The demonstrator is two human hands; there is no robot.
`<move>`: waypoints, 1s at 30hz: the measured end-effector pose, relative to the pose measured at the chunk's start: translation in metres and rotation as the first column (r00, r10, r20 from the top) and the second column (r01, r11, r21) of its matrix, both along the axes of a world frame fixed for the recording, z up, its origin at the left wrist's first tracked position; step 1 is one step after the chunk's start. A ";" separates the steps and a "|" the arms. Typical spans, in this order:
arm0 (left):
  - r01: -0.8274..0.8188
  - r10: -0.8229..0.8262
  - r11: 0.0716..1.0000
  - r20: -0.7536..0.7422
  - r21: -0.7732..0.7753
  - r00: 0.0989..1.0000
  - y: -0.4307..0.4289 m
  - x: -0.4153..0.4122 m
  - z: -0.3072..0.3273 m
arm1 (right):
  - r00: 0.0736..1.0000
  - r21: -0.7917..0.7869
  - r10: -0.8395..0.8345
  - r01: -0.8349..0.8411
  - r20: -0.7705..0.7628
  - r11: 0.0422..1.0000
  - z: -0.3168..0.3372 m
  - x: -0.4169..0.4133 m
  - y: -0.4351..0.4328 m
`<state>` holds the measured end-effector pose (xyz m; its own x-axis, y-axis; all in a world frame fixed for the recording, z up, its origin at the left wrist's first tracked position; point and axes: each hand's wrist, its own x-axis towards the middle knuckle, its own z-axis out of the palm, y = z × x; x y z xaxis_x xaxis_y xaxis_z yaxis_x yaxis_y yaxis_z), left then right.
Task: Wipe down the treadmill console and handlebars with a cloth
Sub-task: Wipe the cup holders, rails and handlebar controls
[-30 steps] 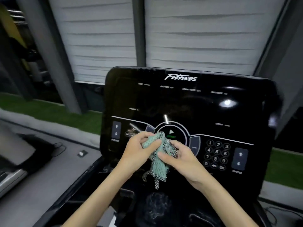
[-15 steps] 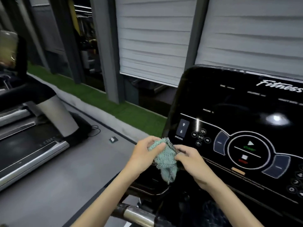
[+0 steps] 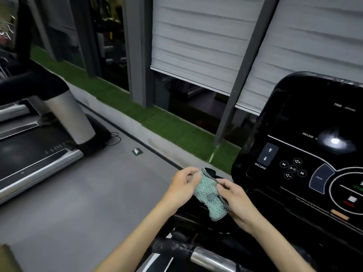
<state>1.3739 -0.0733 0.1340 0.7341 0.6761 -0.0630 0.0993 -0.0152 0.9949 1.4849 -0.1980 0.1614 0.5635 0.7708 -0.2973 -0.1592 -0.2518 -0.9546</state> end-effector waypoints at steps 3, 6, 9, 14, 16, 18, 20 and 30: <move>0.018 -0.018 1.000 0.006 0.000 1.000 0.005 -0.001 -0.011 | 0.998 -0.007 0.033 -0.033 -0.051 0.999 -0.003 0.004 0.001; 0.014 -0.014 1.000 0.003 -0.015 1.000 0.009 0.005 -0.013 | 0.993 -0.015 0.064 -0.066 -0.096 0.998 -0.007 0.007 -0.001; -0.088 0.094 0.995 -0.118 0.055 0.989 0.005 0.015 -0.010 | 0.986 -0.003 0.078 -0.079 -0.147 0.997 -0.011 0.010 -0.002; -0.110 0.171 0.932 -0.152 0.345 0.973 -0.008 0.018 -0.019 | 0.986 0.010 0.030 -0.029 -0.166 1.000 -0.014 0.017 -0.001; 0.081 -0.034 0.966 -0.192 0.244 0.981 -0.011 0.023 -0.024 | 0.986 0.028 0.028 -0.024 -0.167 0.999 -0.016 0.023 0.000; 0.167 -0.119 0.966 -0.233 0.195 0.965 -0.010 0.028 -0.032 | 0.986 0.041 0.019 -0.012 -0.168 0.999 -0.019 0.028 0.003; 0.140 -0.099 0.971 -0.210 0.193 0.973 -0.007 0.033 -0.039 | 0.985 0.048 0.015 -0.007 -0.171 0.999 -0.020 0.031 0.005; 0.181 -0.027 0.888 -0.344 0.424 0.939 0.051 0.069 -0.054 | 0.188 0.025 -0.052 0.145 0.981 0.989 0.037 0.046 0.008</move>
<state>1.4424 -0.0219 0.0803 0.7930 0.6089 -0.0189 0.3827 -0.4738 0.7931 1.5305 -0.1902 0.1982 0.5068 0.6919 0.5142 0.8607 -0.3725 -0.3471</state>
